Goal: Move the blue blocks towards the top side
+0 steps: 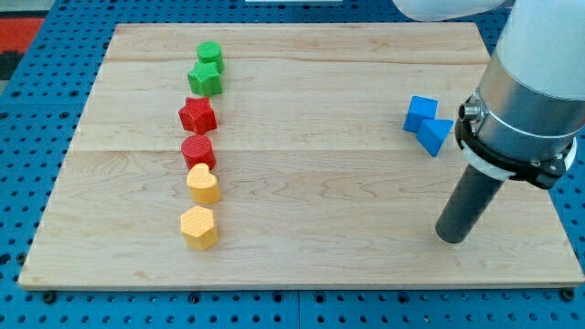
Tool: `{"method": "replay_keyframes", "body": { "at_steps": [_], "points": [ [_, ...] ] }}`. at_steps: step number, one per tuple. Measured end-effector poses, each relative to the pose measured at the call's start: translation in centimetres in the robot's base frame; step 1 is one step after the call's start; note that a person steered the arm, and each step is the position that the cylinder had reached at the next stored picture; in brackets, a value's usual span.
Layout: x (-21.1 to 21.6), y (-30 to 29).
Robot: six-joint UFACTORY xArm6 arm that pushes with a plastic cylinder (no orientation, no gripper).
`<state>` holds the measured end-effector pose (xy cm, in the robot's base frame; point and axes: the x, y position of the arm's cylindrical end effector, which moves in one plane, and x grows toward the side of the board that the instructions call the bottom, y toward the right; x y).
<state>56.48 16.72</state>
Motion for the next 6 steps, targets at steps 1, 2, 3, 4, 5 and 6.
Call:
{"method": "replay_keyframes", "body": {
  "at_steps": [1,2,3,4,5,6],
  "points": [
    [-5.4,0.4],
    [-11.2,1.5],
    [-15.7,-1.3],
    [-18.7,-2.4],
    [-16.9,-3.2],
    [-17.6,3.5]
  ]
}}
